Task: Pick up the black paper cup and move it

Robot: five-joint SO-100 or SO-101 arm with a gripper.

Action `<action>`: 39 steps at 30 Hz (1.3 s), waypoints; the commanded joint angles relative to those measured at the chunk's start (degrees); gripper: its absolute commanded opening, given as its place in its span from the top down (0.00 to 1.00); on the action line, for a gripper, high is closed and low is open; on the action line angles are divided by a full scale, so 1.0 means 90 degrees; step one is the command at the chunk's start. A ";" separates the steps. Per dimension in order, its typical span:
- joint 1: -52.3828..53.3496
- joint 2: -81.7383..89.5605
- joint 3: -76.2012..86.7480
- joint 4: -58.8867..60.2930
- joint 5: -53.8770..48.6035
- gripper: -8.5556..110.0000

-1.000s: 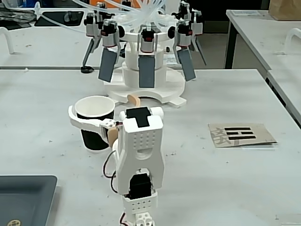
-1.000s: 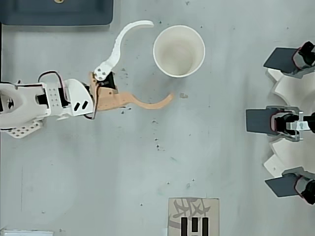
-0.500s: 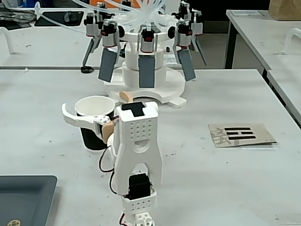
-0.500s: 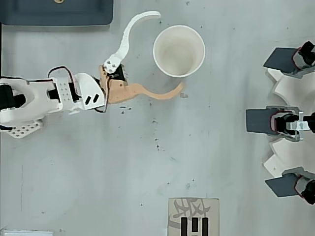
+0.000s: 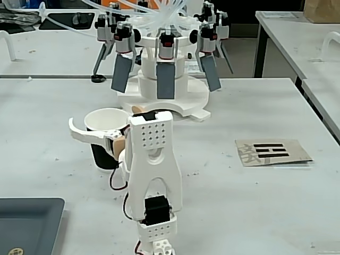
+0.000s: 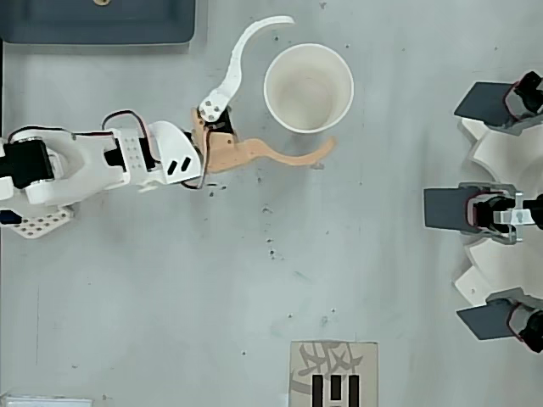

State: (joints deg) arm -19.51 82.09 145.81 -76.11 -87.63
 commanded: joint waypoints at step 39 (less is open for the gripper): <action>-0.0332 -0.1631 -0.1650 0.0000 0.0156 0.59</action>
State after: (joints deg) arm -22.06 66.80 133.42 -76.11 -86.22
